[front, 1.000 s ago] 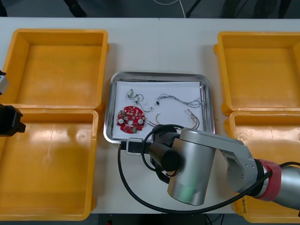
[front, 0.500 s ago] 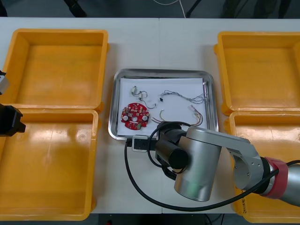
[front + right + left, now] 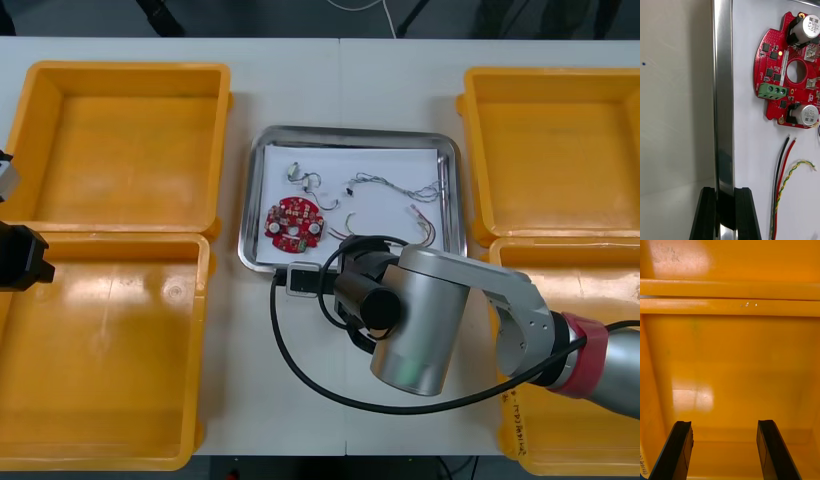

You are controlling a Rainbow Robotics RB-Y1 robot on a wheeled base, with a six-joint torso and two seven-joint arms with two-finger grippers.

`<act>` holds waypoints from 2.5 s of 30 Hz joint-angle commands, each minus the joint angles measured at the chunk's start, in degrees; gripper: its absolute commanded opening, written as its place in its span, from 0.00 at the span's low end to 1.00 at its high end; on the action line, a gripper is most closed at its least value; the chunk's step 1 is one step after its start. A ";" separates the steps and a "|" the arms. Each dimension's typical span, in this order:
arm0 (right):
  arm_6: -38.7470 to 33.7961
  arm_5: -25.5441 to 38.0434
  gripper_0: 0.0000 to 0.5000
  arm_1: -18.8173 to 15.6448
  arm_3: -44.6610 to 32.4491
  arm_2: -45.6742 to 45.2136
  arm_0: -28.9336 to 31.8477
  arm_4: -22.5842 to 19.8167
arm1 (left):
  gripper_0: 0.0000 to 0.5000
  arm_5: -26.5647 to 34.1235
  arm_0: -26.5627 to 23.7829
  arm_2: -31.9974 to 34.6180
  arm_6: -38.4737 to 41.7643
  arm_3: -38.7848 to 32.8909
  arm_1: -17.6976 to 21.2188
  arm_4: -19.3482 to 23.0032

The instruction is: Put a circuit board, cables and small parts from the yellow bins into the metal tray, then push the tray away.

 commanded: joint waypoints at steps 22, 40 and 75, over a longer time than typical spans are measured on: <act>5.03 -11.61 0.00 -0.72 9.85 -2.87 -8.65 0.35 | 1.00 0.33 0.65 1.65 2.87 -1.32 1.83 0.35; 7.41 -17.24 0.00 0.86 19.17 -4.98 -12.95 0.26 | 1.00 0.33 0.65 1.65 2.87 -1.32 1.83 0.35; 11.19 -29.45 0.00 6.23 37.80 -7.26 -21.39 -5.89 | 1.00 0.33 0.65 1.65 2.87 -1.32 1.83 0.35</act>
